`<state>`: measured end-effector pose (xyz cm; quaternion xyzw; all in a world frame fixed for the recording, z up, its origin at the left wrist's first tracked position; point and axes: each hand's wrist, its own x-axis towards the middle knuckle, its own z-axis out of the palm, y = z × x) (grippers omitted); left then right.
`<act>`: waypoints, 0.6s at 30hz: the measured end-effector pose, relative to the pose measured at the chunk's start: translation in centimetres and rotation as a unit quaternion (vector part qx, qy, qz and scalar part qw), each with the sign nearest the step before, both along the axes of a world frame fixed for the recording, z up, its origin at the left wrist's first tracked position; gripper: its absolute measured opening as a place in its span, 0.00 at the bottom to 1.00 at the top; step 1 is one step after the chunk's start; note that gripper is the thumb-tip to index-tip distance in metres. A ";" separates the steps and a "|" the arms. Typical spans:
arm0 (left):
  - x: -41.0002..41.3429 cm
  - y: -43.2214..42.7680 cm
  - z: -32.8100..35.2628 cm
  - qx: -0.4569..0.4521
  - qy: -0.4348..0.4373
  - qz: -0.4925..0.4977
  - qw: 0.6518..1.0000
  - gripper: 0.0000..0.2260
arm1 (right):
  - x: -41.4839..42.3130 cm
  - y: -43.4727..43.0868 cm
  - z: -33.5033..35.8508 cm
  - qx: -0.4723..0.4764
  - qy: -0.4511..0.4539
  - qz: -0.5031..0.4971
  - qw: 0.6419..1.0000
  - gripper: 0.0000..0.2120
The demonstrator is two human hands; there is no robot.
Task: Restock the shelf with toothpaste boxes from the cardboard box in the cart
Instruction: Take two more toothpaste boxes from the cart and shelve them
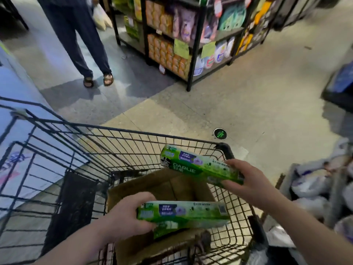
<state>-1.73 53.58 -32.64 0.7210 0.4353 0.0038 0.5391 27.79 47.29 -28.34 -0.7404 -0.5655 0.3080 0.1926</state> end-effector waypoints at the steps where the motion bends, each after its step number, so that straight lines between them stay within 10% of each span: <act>1: 0.6 -0.2 0.8 -0.002 -0.008 -0.016 1.000 0.13 | 0.1 -1.5 1.1 -0.001 -0.005 -0.019 1.000 0.22; 18: 16.6 -20.6 12.5 0.118 -0.057 -0.370 0.920 0.18 | -0.4 -42.6 13.4 0.110 -0.078 -0.398 0.907 0.16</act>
